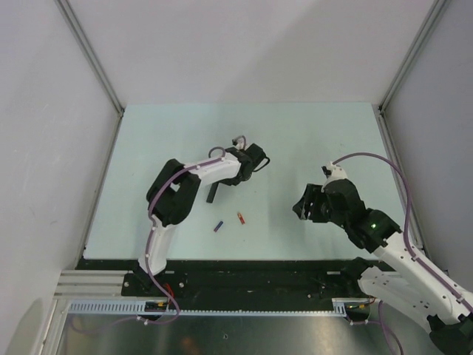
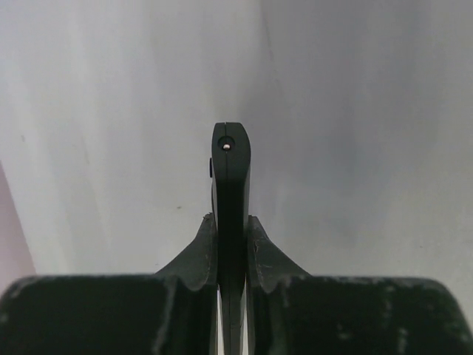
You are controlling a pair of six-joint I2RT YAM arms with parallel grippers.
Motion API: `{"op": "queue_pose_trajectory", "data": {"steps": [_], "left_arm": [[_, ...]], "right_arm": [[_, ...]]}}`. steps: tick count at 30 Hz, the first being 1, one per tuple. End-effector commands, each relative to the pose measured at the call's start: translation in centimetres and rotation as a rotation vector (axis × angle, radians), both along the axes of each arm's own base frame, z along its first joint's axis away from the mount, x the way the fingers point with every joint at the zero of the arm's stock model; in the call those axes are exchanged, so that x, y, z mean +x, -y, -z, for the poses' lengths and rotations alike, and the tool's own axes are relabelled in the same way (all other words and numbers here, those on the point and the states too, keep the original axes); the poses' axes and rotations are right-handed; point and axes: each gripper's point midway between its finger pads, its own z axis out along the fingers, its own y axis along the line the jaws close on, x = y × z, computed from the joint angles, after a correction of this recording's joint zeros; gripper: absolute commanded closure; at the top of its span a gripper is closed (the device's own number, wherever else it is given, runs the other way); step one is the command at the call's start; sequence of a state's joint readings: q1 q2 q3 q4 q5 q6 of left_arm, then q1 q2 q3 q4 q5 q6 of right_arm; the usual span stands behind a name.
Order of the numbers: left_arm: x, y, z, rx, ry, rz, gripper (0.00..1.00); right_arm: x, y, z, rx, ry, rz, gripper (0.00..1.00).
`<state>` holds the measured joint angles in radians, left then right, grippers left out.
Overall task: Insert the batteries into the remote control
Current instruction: Place the remote control at the center of the board, then reset both arms
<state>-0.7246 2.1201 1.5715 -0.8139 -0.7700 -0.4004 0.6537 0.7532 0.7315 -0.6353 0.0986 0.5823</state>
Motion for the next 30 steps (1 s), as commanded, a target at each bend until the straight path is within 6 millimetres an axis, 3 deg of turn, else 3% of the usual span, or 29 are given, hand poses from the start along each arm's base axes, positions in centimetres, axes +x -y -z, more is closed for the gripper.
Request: {"op": "queue_pose_trajectory", "data": {"steps": [1, 3, 7, 9, 12, 13, 14, 16, 17, 18, 19, 20, 21, 22, 23, 24, 25, 26, 27, 28, 29, 30], "left_arm": [[0.3, 1.9, 0.7, -0.036, -0.035, 0.025, 0.85], [0.1, 2.5, 1.0, -0.054, -0.047, 0.035, 0.81], [-0.3, 3.3, 0.7, -0.079, -0.053, 0.06, 0.53], [-0.7, 3.8, 0.5, -0.102, -0.056, 0.071, 0.45], [-0.7, 4.5, -1.3, -0.146, -0.031, 0.089, 0.37], [-0.7, 4.7, -1.9, -0.154, -0.023, 0.097, 0.27], [-0.8, 5.1, -3.5, -0.189, 0.001, 0.108, 0.2], [-1.0, 5.1, -5.7, -0.235, 0.037, 0.106, 0.17], [-1.2, 4.9, -9.3, -0.304, 0.105, 0.108, 0.15], [-2.0, 4.3, -9.6, -0.336, 0.1, 0.109, 0.14], [-1.9, 4.5, -11.3, -0.428, 0.15, 0.117, 0.13], [-1.8, 3.4, -12.5, -0.501, 0.18, 0.103, 0.13], [-3.9, 2.5, -14.1, -0.63, 0.187, 0.134, 0.12], [-3.7, 2.3, -15.6, -0.74, 0.248, 0.12, 0.03], [-3.4, 0.1, -16.0, -0.8, 0.279, 0.072, 0.02], [-5.2, -1.4, -16.5, -0.87, 0.301, 0.07, 0.0], [-5.8, -1.4, -16.8, -0.941, 0.303, 0.077, 0.0], [-5.9, -2.9, -17.1, -0.954, 0.332, 0.048, 0.0], [-6.7, -3.6, -16.2, -0.948, 0.324, 0.035, 0.0], [-7.4, -4.1, -17.4, -0.966, 0.368, 0.045, 0.0], [-7.8, -4.5, -17.5, -0.97, 0.378, 0.043, 0.0], [-8.4, -4.8, -16.8, -0.968, 0.372, 0.037, 0.0]], "right_arm": [[0.0, 0.4, -2.5, 0.026, 0.067, 0.009, 0.39], [0.0, 0.6, -2.5, 0.023, 0.067, 0.016, 0.39], [-0.1, 1.2, -2.6, 0.014, 0.07, 0.035, 0.38], [-0.1, 1.3, -2.5, 0.011, 0.069, 0.042, 0.37], [-0.1, 1.4, -2.6, 0.016, 0.072, 0.048, 0.37], [-0.2, 1.4, -2.6, 0.016, 0.07, 0.047, 0.37], [-0.1, 1.5, -2.6, 0.015, 0.072, 0.05, 0.36], [-0.1, 1.6, -2.7, 0.016, 0.074, 0.054, 0.36], [-0.2, 1.6, -2.7, 0.016, 0.077, 0.054, 0.36], [-0.2, 1.6, -2.8, 0.017, 0.08, 0.055, 0.36], [-0.2, 1.7, -2.9, 0.019, 0.083, 0.056, 0.36], [-0.2, 1.7, -3.0, 0.022, 0.086, 0.056, 0.36], [-0.1, 1.7, -3.1, 0.022, 0.095, 0.059, 0.36], [-0.1, 1.7, -3.1, 0.024, 0.099, 0.056, 0.36], [0.0, 1.7, -3.2, 0.027, 0.105, 0.059, 0.36], [0.1, 1.7, -3.2, 0.027, 0.11, 0.063, 0.36], [0.1, 1.7, -3.2, 0.027, 0.115, 0.062, 0.36], [0.2, 1.7, -3.1, 0.028, 0.117, 0.061, 0.36], [0.3, 1.5, -3.3, 0.036, 0.126, 0.056, 0.36], [0.3, 1.5, -3.3, 0.035, 0.133, 0.051, 0.36], [0.4, 1.4, -3.3, 0.039, 0.138, 0.049, 0.36], [0.5, 1.4, -3.3, 0.036, 0.143, 0.049, 0.36]]}}
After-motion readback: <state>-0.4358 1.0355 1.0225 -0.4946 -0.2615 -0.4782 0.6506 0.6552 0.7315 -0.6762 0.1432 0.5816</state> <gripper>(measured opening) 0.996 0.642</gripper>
